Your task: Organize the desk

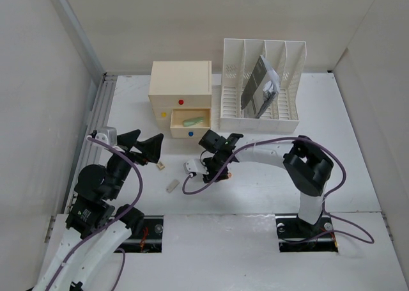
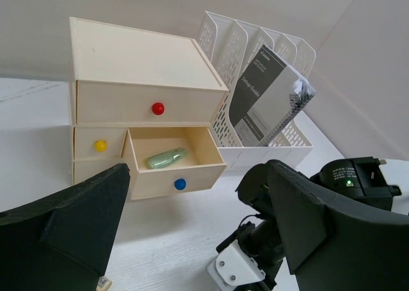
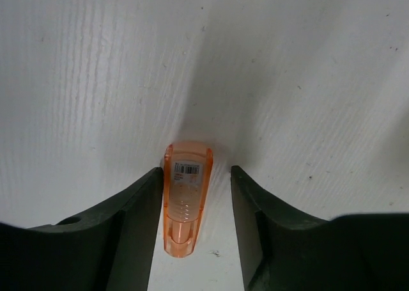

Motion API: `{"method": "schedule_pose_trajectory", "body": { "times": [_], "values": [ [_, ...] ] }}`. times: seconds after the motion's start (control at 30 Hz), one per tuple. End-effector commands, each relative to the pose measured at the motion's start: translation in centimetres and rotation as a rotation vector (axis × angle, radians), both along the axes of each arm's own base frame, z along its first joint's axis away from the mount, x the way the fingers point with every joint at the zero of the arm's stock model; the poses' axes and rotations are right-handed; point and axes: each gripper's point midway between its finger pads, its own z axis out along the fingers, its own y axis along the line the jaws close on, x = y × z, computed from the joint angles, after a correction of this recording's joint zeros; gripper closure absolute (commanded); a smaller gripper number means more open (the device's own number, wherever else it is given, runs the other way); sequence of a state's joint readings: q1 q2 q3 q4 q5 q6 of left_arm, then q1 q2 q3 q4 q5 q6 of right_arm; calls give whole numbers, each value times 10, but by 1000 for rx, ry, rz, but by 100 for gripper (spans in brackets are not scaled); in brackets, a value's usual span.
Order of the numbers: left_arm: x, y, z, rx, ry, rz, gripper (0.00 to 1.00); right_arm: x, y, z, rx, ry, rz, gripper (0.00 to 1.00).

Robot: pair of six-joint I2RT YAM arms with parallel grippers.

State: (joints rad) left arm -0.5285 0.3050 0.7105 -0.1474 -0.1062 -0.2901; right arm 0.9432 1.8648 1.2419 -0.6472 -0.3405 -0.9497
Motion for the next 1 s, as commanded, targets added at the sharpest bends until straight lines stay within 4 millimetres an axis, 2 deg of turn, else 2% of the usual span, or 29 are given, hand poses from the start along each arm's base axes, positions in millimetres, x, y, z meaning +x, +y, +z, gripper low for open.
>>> {"method": "schedule_pose_trajectory", "body": {
  "times": [0.0, 0.13, 0.17, 0.23, 0.3, 0.33, 0.4, 0.43, 0.47, 0.5, 0.57, 0.6, 0.73, 0.83, 0.97],
  "values": [
    [-3, 2, 12, -28, -42, 0, 13, -1, -4, -7, -38, -23, -12, 48],
    [-3, 2, 12, -28, -42, 0, 11, -6, -9, -15, -55, -24, -15, 65],
    [-3, 2, 12, -28, -42, 0, 11, -4, -6, -14, -46, -27, -25, 75],
    [-3, 2, 12, -28, -42, 0, 11, -3, -4, -14, -38, -32, -25, 87],
    [-3, 2, 12, -28, -42, 0, 11, 2, 6, 3, 9, -49, -33, 92],
    [-3, 2, 12, -28, -42, 0, 11, 6, 12, 11, 31, -63, -34, 93],
    [-3, 2, 12, -28, -42, 0, 11, 17, 32, 45, 117, -103, -42, 95],
    [-3, 2, 12, -28, -42, 0, 11, 20, 40, 55, 146, -112, -39, 95],
    [-3, 2, 12, -28, -42, 0, 11, 25, 48, 71, 184, -131, -50, 95],
    [-3, 2, 12, -28, -42, 0, 11, 34, 61, 97, 243, -161, -64, 95],
    [-3, 2, 12, -28, -42, 0, 11, 42, 74, 121, 301, -189, -78, 95],
    [-3, 2, 12, -28, -42, 0, 11, 50, 85, 145, 358, -217, -88, 95],
    [-2, 3, 11, -30, -41, 9, 11, 79, 103, 194, 498, -288, -183, 96],
    [-2, 3, 9, -25, -34, 9, 11, 103, 105, 219, 565, -377, -276, 96],
    [-2, 3, 9, -25, -34, 9, 11, 127, 102, 236, 613, -445, -400, 96]
  ]
}}
